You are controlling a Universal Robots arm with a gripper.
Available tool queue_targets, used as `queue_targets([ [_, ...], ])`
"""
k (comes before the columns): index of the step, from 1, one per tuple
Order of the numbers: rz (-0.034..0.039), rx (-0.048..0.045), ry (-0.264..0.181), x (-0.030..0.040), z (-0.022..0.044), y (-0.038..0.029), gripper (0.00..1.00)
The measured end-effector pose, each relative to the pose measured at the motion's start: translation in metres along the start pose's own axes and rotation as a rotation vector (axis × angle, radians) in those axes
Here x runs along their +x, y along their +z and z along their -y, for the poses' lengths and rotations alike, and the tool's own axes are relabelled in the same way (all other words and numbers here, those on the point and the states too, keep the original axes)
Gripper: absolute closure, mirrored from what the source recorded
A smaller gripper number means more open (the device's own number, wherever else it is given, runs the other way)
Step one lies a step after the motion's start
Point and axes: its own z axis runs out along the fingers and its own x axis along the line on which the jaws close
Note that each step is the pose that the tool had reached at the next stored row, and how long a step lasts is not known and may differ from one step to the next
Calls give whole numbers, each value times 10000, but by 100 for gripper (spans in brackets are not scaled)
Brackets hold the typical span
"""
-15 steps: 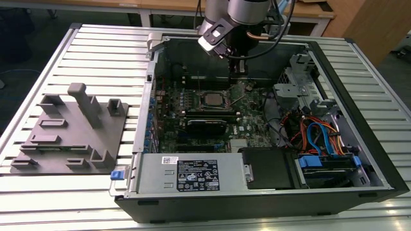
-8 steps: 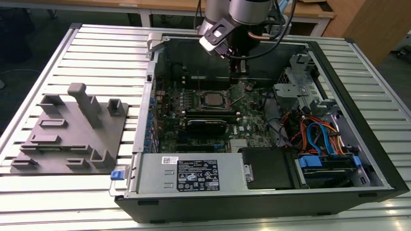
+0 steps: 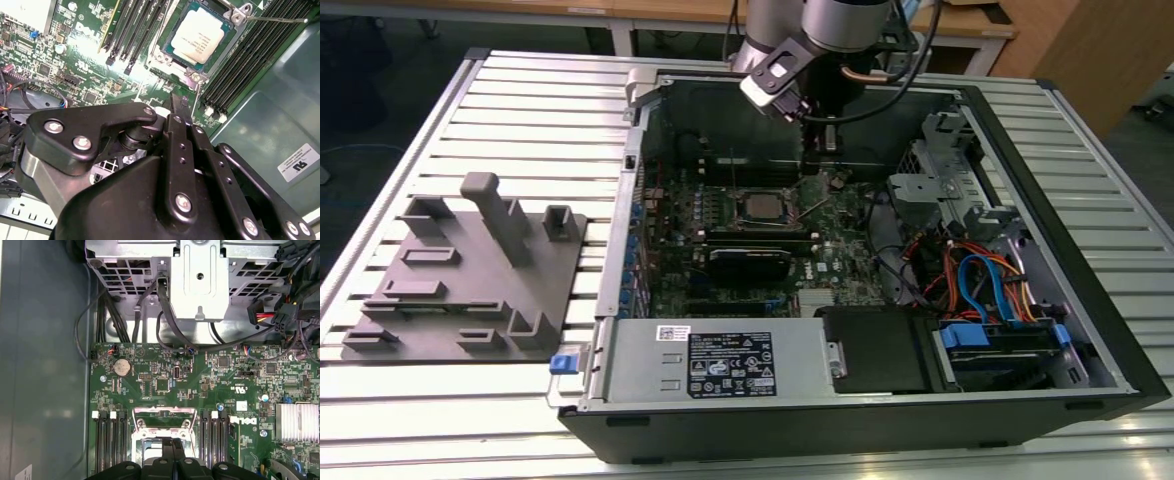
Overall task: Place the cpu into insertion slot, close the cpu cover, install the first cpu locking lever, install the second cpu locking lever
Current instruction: 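Close the cpu cover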
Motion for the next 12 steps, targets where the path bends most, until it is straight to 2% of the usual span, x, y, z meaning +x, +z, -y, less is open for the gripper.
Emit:
queue_targets([
  [12,1,0,0,0,-43,1,90],
])
